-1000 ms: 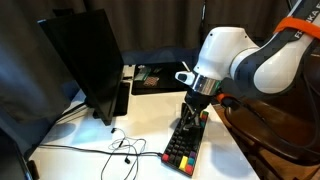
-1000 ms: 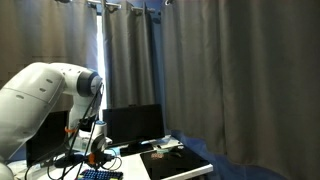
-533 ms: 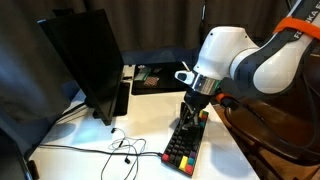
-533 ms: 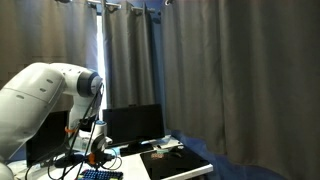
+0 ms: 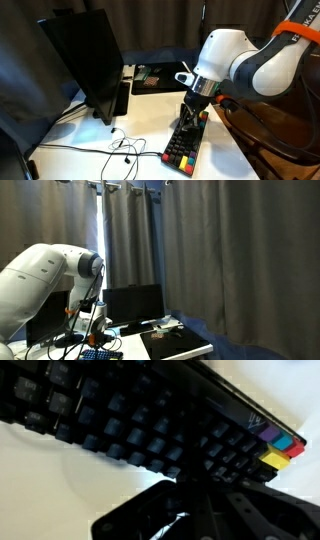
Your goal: Press one black key on the keyboard
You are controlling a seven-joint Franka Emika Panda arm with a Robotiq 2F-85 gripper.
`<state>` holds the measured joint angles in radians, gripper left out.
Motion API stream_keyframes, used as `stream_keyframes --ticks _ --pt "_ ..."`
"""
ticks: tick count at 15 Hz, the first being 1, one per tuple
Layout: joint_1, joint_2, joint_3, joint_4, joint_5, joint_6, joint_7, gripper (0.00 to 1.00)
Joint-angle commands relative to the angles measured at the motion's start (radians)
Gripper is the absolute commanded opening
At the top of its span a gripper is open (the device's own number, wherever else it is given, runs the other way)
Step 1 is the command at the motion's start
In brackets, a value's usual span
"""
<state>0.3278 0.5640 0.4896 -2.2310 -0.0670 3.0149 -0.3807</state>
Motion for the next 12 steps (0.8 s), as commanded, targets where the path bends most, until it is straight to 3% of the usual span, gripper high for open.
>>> stream_keyframes --ticks 1,12 --pt "-0.004 0.033 0.001 0.024 -0.042 0.019 0.025 0.0" --pt "-0.001 0.043 -0.004 0.035 -0.046 0.024 0.027 0.0"
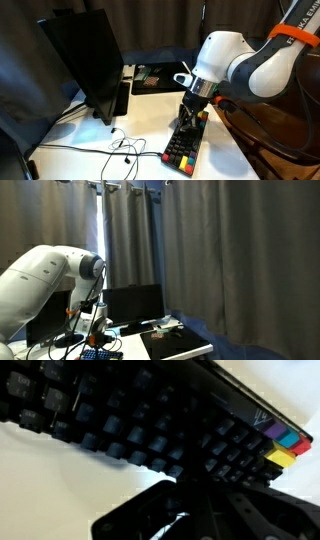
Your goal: Press one black key on the keyboard
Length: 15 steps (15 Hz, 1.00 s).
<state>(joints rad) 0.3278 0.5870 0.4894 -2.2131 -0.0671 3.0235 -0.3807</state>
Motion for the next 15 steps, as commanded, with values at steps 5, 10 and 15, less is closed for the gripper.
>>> stream_keyframes --ticks 5,10,15 --pt "0.0 0.012 -0.01 0.013 -0.048 0.008 0.027 0.0" --pt "-0.007 0.012 -0.007 0.011 -0.044 -0.01 0.027 0.0" --pt "0.004 0.003 -0.026 0.01 -0.046 -0.045 0.036 0.0"
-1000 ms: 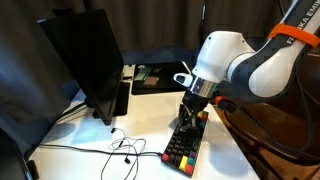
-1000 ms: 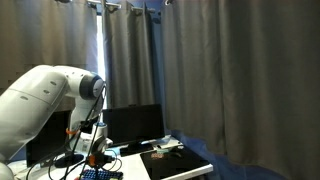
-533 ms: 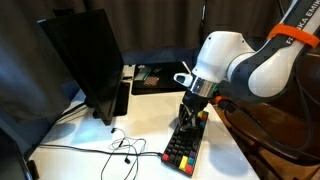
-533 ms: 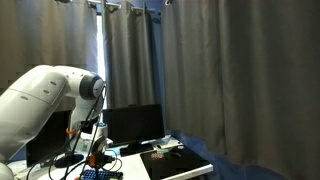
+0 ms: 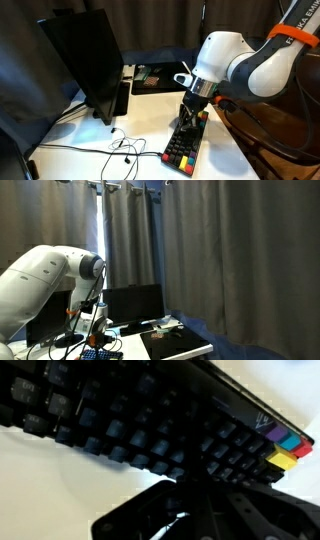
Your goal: Press one black key on the keyboard
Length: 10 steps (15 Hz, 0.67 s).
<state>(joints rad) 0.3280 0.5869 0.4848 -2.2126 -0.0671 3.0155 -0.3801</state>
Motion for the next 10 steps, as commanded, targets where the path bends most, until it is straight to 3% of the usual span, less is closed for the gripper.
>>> stream_keyframes --ticks 1,10 --pt "0.004 0.004 -0.021 0.01 -0.045 -0.038 0.036 0.0" --pt "0.003 0.003 -0.018 0.013 -0.04 -0.045 0.043 0.0"
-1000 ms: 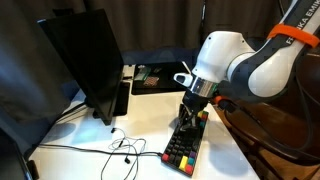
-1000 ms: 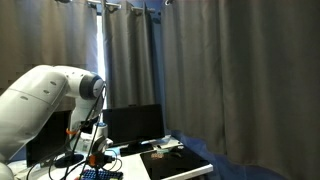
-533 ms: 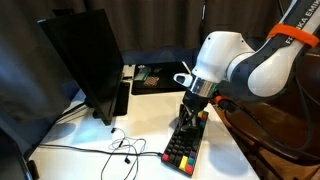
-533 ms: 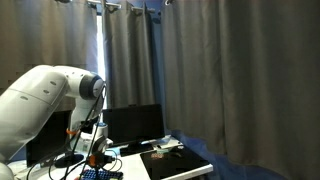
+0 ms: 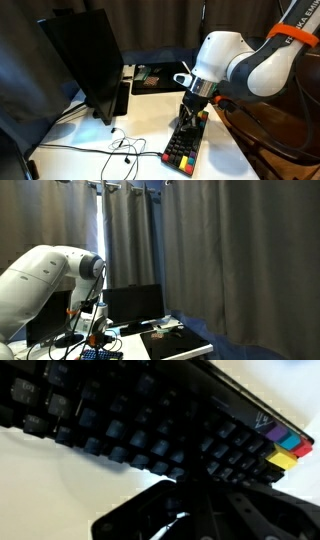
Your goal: Press one black key on the keyboard
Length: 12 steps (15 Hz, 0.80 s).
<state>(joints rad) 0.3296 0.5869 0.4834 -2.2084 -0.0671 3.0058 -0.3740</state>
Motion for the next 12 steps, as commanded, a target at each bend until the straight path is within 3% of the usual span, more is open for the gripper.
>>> stream_keyframes --ticks 1,12 --pt "-0.005 0.002 -0.009 0.008 -0.036 -0.033 0.036 0.0" --pt "-0.045 -0.036 0.034 -0.015 -0.018 -0.03 0.047 0.0"
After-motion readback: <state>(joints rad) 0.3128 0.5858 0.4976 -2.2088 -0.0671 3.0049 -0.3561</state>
